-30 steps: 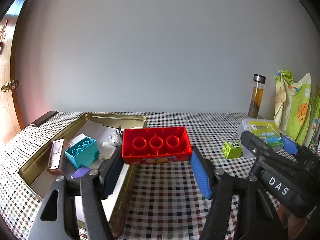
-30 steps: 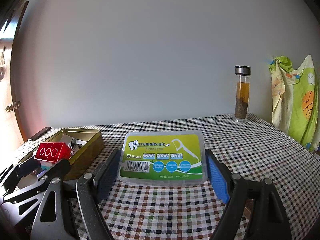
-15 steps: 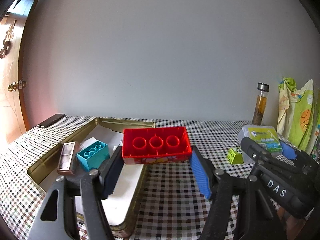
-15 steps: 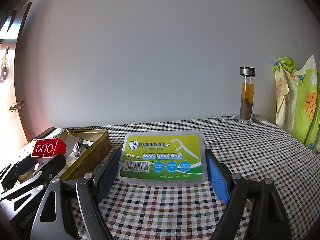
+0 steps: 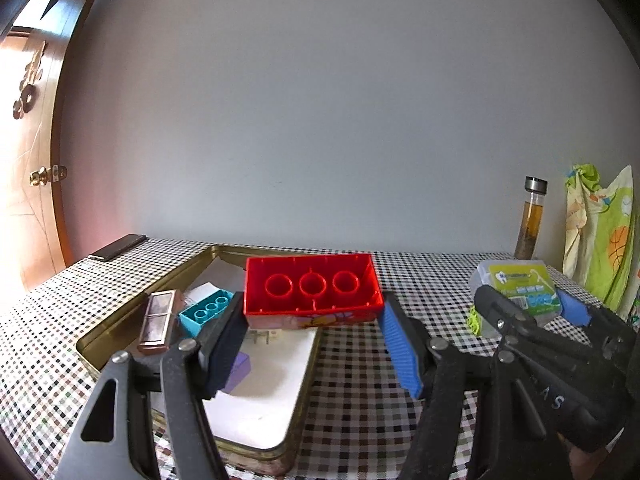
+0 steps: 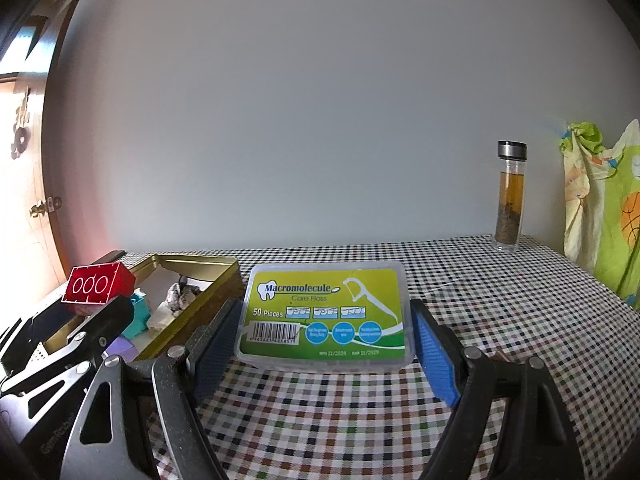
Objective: Organize rigid objects
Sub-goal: 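Carry the red brick over the tin with the left tool while the right tool brings the floss box, then lower and release the red brick into the tin while the right tool releases the floss box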
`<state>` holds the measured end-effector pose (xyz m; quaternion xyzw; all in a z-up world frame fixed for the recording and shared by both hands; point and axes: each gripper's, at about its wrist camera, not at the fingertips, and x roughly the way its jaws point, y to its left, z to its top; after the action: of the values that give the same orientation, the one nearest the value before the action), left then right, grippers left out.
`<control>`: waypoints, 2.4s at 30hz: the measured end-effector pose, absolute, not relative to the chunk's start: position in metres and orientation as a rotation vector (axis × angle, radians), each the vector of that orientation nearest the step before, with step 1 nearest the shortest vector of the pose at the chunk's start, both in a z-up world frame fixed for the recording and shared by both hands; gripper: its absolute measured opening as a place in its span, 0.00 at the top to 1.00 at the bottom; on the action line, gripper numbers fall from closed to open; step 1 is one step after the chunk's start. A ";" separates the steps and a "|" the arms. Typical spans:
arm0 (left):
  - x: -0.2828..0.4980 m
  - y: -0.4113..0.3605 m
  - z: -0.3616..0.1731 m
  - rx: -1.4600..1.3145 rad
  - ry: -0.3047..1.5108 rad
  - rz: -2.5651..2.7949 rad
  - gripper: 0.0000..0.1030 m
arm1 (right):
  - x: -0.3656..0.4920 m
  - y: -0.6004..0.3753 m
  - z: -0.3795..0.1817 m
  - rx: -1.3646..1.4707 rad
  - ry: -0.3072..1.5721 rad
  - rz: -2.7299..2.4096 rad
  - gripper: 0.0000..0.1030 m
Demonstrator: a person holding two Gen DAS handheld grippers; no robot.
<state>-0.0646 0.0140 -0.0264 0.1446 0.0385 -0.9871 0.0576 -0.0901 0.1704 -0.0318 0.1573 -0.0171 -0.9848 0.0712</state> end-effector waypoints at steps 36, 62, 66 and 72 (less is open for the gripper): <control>-0.064 -0.050 -0.021 0.434 0.161 -2.883 0.36 | -0.113 0.113 -0.036 0.539 -0.001 -2.815 0.19; -0.092 -0.102 -0.022 0.681 0.115 -2.798 0.36 | -0.150 0.071 -0.018 0.599 0.048 -2.681 0.19; -0.099 -0.110 -0.025 0.744 0.136 -2.785 0.36 | -0.157 0.065 -0.020 0.638 0.049 -2.656 0.19; -0.118 -0.122 -0.024 0.817 0.177 -2.772 0.36 | -0.168 0.054 -0.021 0.676 0.028 -2.608 0.19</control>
<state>-0.1175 -0.1224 -0.0239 0.2801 0.0608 -0.9501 0.1230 -0.1677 0.0543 -0.0211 0.2445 0.0103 -0.9439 0.2216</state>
